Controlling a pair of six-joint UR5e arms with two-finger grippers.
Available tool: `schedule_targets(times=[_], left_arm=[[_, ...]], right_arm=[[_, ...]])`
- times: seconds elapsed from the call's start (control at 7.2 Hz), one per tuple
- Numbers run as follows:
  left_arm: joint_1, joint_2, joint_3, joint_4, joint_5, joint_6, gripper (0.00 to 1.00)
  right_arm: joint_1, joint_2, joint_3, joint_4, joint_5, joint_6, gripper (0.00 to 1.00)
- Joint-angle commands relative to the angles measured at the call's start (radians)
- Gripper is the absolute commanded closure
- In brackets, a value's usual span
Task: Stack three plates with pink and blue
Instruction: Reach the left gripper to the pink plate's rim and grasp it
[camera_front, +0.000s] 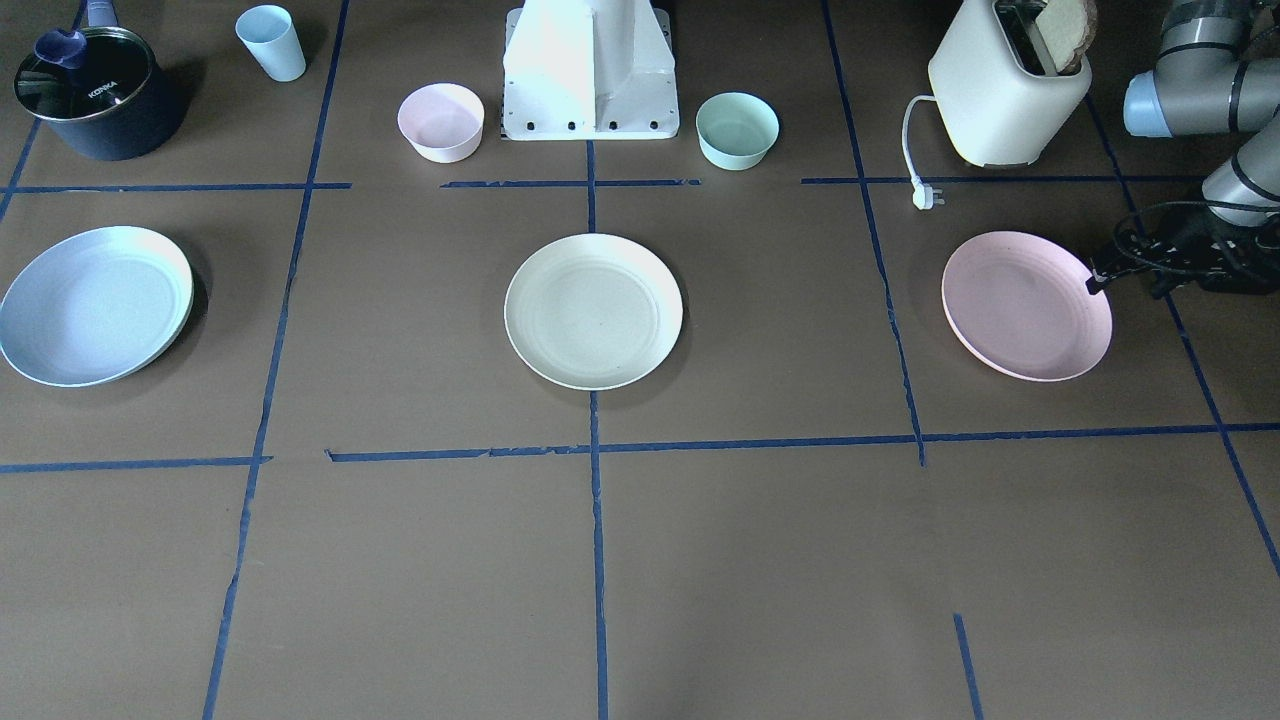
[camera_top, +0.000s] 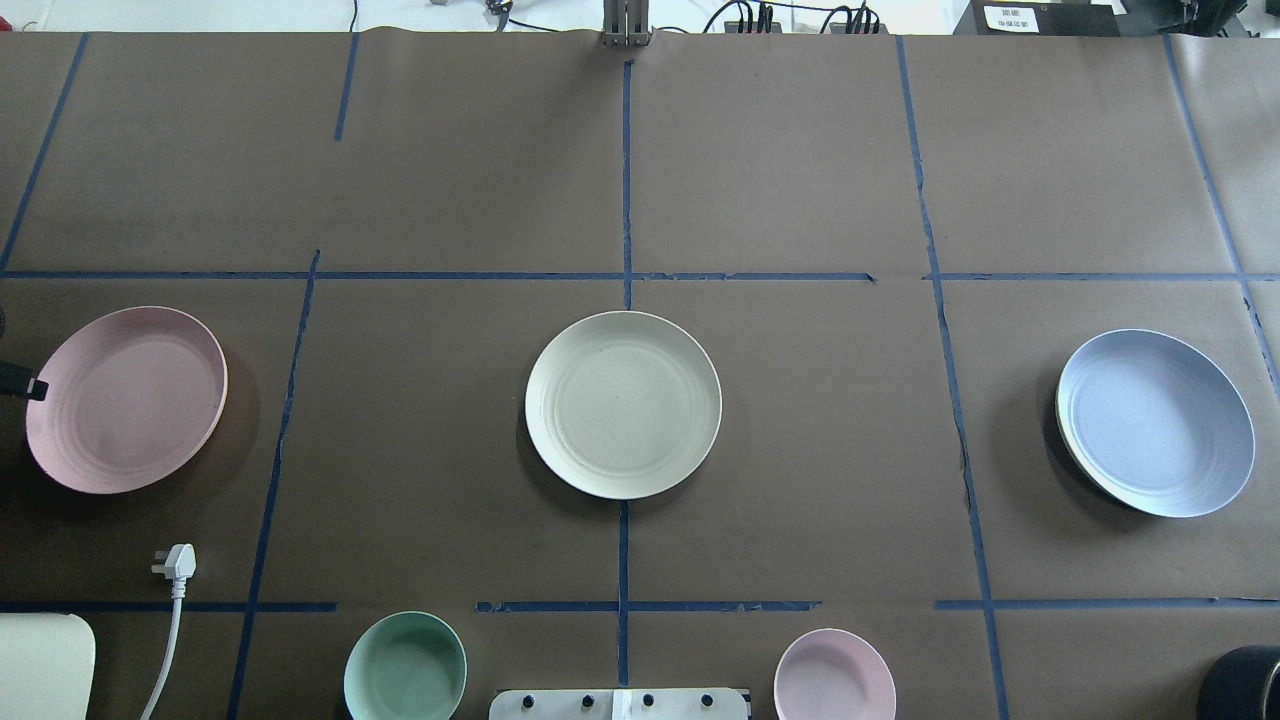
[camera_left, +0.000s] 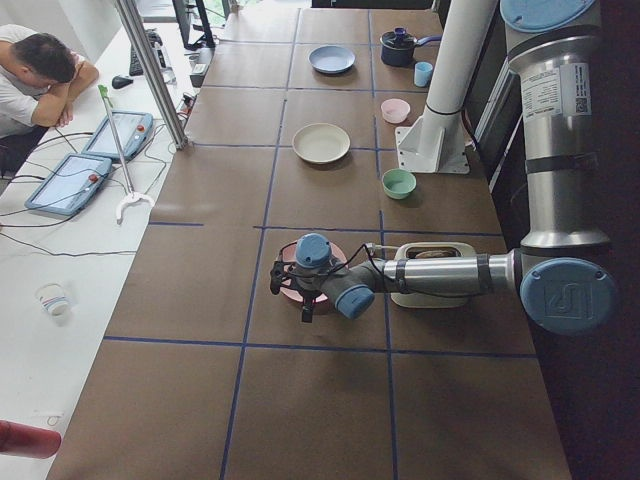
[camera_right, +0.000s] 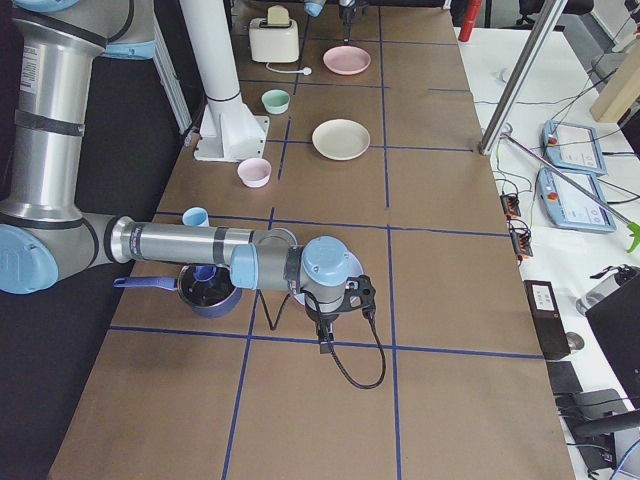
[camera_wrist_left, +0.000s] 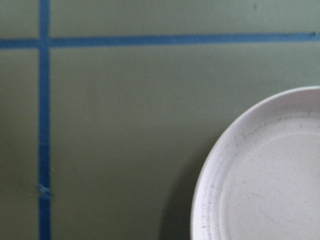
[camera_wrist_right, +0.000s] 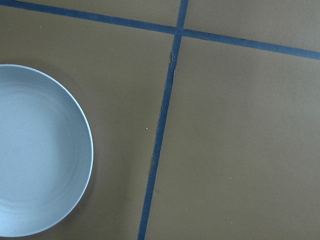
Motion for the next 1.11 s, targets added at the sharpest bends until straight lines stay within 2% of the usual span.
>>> schedule_targets(times=[0.0, 0.14, 0.42, 0.56, 0.69, 0.83, 0.97], left_arm=[[0.024, -0.008, 0.018, -0.001, -0.003, -0.012, 0.46], [0.024, -0.008, 0.018, 0.001, -0.004, -0.025, 0.76], [0.024, -0.008, 0.016, -0.001, -0.006, -0.034, 0.92], [0.024, -0.008, 0.007, -0.002, -0.007, -0.044, 0.97], [0.024, -0.010, -0.008, -0.002, -0.047, -0.046, 1.00], [0.023, -0.020, -0.019, -0.002, -0.160, -0.081, 1.00], [0.011, -0.060, -0.054, -0.002, -0.257, -0.197, 1.00]], right_arm=[[0.000, 0.000, -0.002, 0.000, 0.000, -0.001, 0.00], [0.000, 0.000, -0.002, 0.000, 0.000, -0.001, 0.00], [0.000, 0.000, -0.003, 0.000, 0.000, -0.002, 0.00], [0.000, 0.000, -0.003, 0.000, 0.000, -0.001, 0.00], [0.000, 0.000, -0.003, 0.000, 0.000, -0.001, 0.00], [0.000, 0.000, 0.000, 0.000, 0.000, -0.001, 0.00], [0.000, 0.000, 0.000, 0.000, 0.000, 0.001, 0.00]])
